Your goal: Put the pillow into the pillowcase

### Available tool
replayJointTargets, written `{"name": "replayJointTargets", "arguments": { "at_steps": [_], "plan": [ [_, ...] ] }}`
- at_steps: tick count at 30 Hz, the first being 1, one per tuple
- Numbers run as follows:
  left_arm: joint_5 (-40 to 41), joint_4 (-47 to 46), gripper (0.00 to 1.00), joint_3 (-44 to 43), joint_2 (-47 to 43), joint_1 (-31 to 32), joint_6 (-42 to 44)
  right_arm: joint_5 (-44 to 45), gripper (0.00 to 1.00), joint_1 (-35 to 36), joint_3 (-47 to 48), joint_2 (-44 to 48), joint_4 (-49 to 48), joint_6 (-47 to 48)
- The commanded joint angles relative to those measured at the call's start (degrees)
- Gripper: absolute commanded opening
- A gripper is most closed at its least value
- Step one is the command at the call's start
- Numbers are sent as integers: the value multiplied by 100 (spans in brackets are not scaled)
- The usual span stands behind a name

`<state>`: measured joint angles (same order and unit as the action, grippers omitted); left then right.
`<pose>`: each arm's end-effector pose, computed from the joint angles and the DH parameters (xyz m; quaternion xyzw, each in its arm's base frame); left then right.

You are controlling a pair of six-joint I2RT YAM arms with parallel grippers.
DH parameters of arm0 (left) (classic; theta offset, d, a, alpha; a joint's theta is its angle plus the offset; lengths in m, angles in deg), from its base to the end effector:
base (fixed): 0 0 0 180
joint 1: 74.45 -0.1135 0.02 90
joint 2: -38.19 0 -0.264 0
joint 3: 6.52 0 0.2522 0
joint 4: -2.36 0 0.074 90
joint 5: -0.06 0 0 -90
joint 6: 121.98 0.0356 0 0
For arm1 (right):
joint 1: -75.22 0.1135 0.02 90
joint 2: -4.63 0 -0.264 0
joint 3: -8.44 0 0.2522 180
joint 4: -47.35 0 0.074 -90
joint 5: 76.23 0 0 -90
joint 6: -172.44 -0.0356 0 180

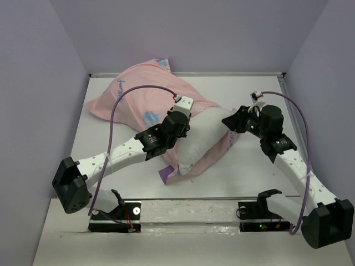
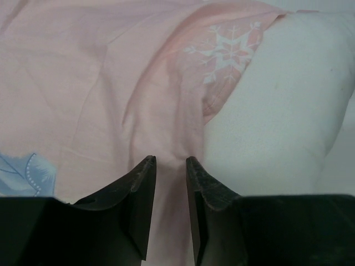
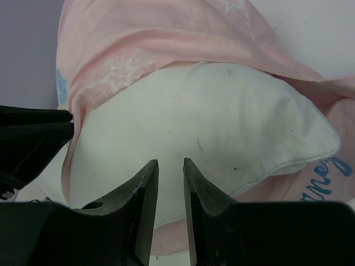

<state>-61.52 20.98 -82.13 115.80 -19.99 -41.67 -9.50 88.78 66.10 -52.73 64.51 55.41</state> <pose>0.1963 -0.2456 0.3255 0.1744 0.7902 -0.1219 0.5747 0.2222 0.0680 0.3062 -0.0271 0.7953 0.3543 0.4912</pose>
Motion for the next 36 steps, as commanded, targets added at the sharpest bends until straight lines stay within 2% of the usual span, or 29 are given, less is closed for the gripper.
{"name": "replayJointTargets", "arguments": {
  "at_steps": [1,2,3,5,10,14,15,16,17,18,22,25,26,28,29,31,36],
  "plan": [
    [-294,-592,45,-152,-219,-67,20,-82,31,120,-57,59,-270,-22],
    [-294,-592,45,-144,-219,-67,-6,-82,31,120,-57,50,-270,-22],
    [-302,-600,51,-118,-245,-84,-85,-82,31,120,-74,32,-278,-13],
    [-398,-662,56,-82,-272,-102,-94,-90,31,120,-83,15,-270,-4],
    [-522,-671,56,-47,-123,-198,-103,-99,31,173,-92,6,-463,-13],
    [-233,-644,34,-82,18,-216,-50,-108,31,173,-101,6,-472,-5],
    [-189,-653,26,-100,27,-216,-41,-108,31,225,-118,-12,-489,-4],
    [-136,-679,10,-117,18,-216,-33,-117,31,226,-118,-38,-498,-4],
    [-135,-680,10,-143,18,-216,-33,-125,31,226,-118,-64,-498,-4],
    [-196,-697,0,-187,-52,-216,-41,-134,31,226,-127,-125,-498,4],
    [-600,-733,0,-301,-429,-216,-67,-108,34,278,-136,-249,-542,-13],
    [-1548,-688,0,-407,-675,-216,-278,-64,41,279,-101,-459,-542,4],
    [-2168,-688,0,-433,-842,-216,-427,-29,43,279,-31,-651,-551,4],
    [-2778,-662,0,-460,-975,-216,-593,-20,43,331,31,-827,-655,-30],
    [-3416,-592,0,-469,-1071,-216,-682,15,43,331,57,-907,-743,-57],
    [-4104,-609,0,-399,-1220,-216,-1006,85,43,331,197,-1179,-945,-136],
    [-4618,-495,0,-83,-1406,-243,-1526,173,43,331,505,-1567,-1174,-259]
  ]
}}
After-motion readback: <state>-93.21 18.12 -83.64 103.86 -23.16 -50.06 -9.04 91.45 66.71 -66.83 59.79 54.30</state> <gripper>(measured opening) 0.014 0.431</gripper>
